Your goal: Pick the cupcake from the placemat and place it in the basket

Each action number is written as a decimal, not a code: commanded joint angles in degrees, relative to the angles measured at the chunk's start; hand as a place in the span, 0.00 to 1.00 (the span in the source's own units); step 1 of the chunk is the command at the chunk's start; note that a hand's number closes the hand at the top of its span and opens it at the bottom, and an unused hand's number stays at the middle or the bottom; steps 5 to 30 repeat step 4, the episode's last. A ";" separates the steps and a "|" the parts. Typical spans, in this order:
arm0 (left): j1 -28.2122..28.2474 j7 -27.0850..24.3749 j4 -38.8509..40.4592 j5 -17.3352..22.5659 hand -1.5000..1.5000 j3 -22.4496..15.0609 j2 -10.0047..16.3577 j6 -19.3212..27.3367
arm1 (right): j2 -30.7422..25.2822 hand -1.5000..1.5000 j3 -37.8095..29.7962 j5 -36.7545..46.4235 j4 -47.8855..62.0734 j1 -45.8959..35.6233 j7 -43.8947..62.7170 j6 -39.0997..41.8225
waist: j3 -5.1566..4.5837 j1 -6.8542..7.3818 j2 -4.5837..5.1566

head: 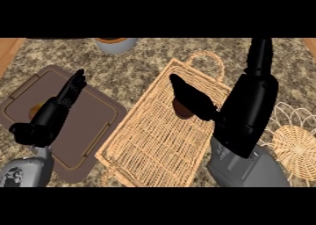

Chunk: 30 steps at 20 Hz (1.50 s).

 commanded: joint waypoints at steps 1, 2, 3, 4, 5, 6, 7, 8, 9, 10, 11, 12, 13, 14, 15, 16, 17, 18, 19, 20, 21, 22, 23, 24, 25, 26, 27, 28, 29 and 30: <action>-0.46 1.53 -0.47 1.62 0.50 1.71 1.15 -0.85 | 0.15 0.00 -2.88 -2.15 -6.46 -0.36 8.12 -2.72 | 0.01 -0.16 -0.20; 0.79 0.76 -1.55 2.59 0.50 1.97 1.57 -1.92 | 0.15 0.00 -3.44 -2.37 -6.52 1.93 8.65 -5.10 | 0.02 0.07 -0.18; 0.26 1.98 -2.65 0.96 0.50 0.74 0.89 -0.64 | 0.15 0.00 -4.99 -4.53 -8.39 3.89 5.54 -5.09 | 0.06 -0.20 -0.14; 1.25 0.82 -1.38 1.00 0.50 0.53 0.19 -0.61 | 0.15 0.00 -3.84 -4.98 -12.99 4.10 9.62 -0.37 | 0.01 -0.63 -0.33; 1.25 0.82 -1.38 1.00 0.50 0.53 0.19 -0.61 | 0.15 0.00 -3.84 -4.98 -12.99 4.10 9.62 -0.37 | 0.01 -0.63 -0.33; 1.25 0.82 -1.38 1.00 0.50 0.53 0.19 -0.61 | 0.15 0.00 -3.84 -4.98 -12.99 4.10 9.62 -0.37 | 0.01 -0.63 -0.33; 1.25 0.82 -1.38 1.00 0.50 0.53 0.19 -0.61 | 0.15 0.00 -3.84 -4.98 -12.99 4.10 9.62 -0.37 | 0.01 -0.63 -0.33; 1.25 0.82 -1.38 1.00 0.50 0.53 0.19 -0.61 | 0.15 0.00 -3.84 -4.98 -12.99 4.10 9.62 -0.37 | 0.01 -0.63 -0.33; 1.25 0.82 -1.38 1.00 0.50 0.53 0.19 -0.61 | 0.15 0.00 -3.84 -4.98 -12.99 4.10 9.62 -0.37 | 0.01 -0.63 -0.33; 1.25 0.82 -1.38 1.00 0.50 0.53 0.19 -0.61 | 0.15 0.00 -3.84 -4.98 -12.99 4.10 9.62 -0.37 | 0.01 -0.63 -0.33; 1.25 0.82 -1.38 1.00 0.50 0.53 0.19 -0.61 | 0.15 0.00 -3.84 -4.98 -12.99 4.10 9.62 -0.37 | 0.01 -0.63 -0.33; 1.25 0.82 -1.38 1.00 0.50 0.53 0.19 -0.61 | 0.15 0.00 -3.84 -4.98 -12.99 4.10 9.62 -0.37 | 0.01 -0.63 -0.33; 1.25 0.82 -1.38 1.00 0.50 0.53 0.19 -0.61 | 0.15 0.00 -3.84 -4.98 -12.99 4.10 9.62 -0.37 | 0.01 -0.63 -0.33; 1.25 0.82 -1.38 1.00 0.50 0.53 0.19 -0.61 | 0.15 0.00 -3.84 -4.98 -12.99 4.10 9.62 -0.37 | 0.01 -0.63 -0.33; 1.25 0.82 -1.38 1.00 0.50 0.53 0.19 -0.61 | 0.15 0.00 -3.84 -4.98 -12.99 4.10 9.62 -0.37 | 0.01 -0.63 -0.33; 1.25 0.82 -1.38 1.00 0.50 0.53 0.19 -0.61 | 0.15 0.00 -3.84 -4.98 -12.99 4.10 9.62 -0.37 | 0.01 -0.63 -0.33; 1.25 0.82 -1.38 1.00 0.50 0.53 0.19 -0.61 | 0.15 0.00 -3.84 -4.98 -12.99 4.10 9.62 -0.37 | 0.01 -0.63 -0.33; 1.25 0.82 -1.38 1.00 0.50 0.53 0.19 -0.61 | 0.15 0.00 -3.84 -4.98 -12.99 4.10 9.62 -0.37 | 0.01 -0.63 -0.33; 1.25 0.82 -1.38 1.00 0.50 0.53 0.19 -0.61 | 0.15 0.00 -3.84 -4.98 -12.99 4.10 9.62 -0.37 | 0.01 -0.63 -0.33; 1.25 0.82 -1.38 1.00 0.50 0.53 0.19 -0.61 | 0.15 0.00 -3.84 -4.98 -12.99 4.10 9.62 -0.37 | 0.01 -0.63 -0.33; 1.25 0.82 -1.38 1.00 0.50 0.53 0.19 -0.61 | 0.15 0.00 -3.84 -4.98 -12.99 4.10 9.62 -0.37 | 0.01 -0.63 -0.33; 1.25 0.82 -1.38 1.00 0.50 0.53 0.19 -0.61 | 0.15 0.00 -3.84 -4.98 -12.99 4.10 9.62 -0.37 | 0.01 -0.63 -0.33; 1.25 0.82 -1.38 1.00 0.50 0.53 0.19 -0.61 | 0.15 0.00 -3.84 -4.98 -12.99 4.10 9.62 -0.37 | 0.01 -0.63 -0.33; 1.25 0.82 -1.38 1.00 0.50 0.53 0.19 -0.61 | 0.15 0.00 -3.84 -4.98 -12.99 4.10 9.62 -0.37 | 0.01 -0.63 -0.33; 1.25 0.82 -1.38 1.00 0.50 0.53 0.19 -0.61 | 0.15 0.00 -3.84 -4.98 -12.99 4.10 9.62 -0.37 | 0.01 -0.63 -0.33; 1.25 0.82 -1.38 1.00 0.50 0.53 0.19 -0.61 | 0.15 0.00 -3.84 -4.98 -12.99 4.10 9.62 -0.37 | 0.01 -0.63 -0.33; 1.25 0.82 -1.38 1.00 0.50 0.53 0.19 -0.61 | 0.15 0.00 -3.84 -4.98 -12.99 4.10 9.62 -0.37 | 0.01 -0.63 -0.33; 1.25 0.82 -1.38 1.00 0.50 0.53 0.19 -0.61 | 0.15 0.00 -3.84 -4.98 -12.99 4.10 9.62 -0.37 | 0.01 -0.63 -0.33; 1.25 0.82 -1.38 1.00 0.50 0.53 0.19 -0.61 | 0.15 0.00 -3.84 -4.98 -12.99 4.10 9.62 -0.37 | 0.01 -0.63 -0.33; 1.25 0.82 -1.38 1.00 0.50 0.53 0.19 -0.61 | 0.15 0.00 -3.84 -4.98 -12.99 4.10 9.62 -0.37 | 0.01 -0.63 -0.33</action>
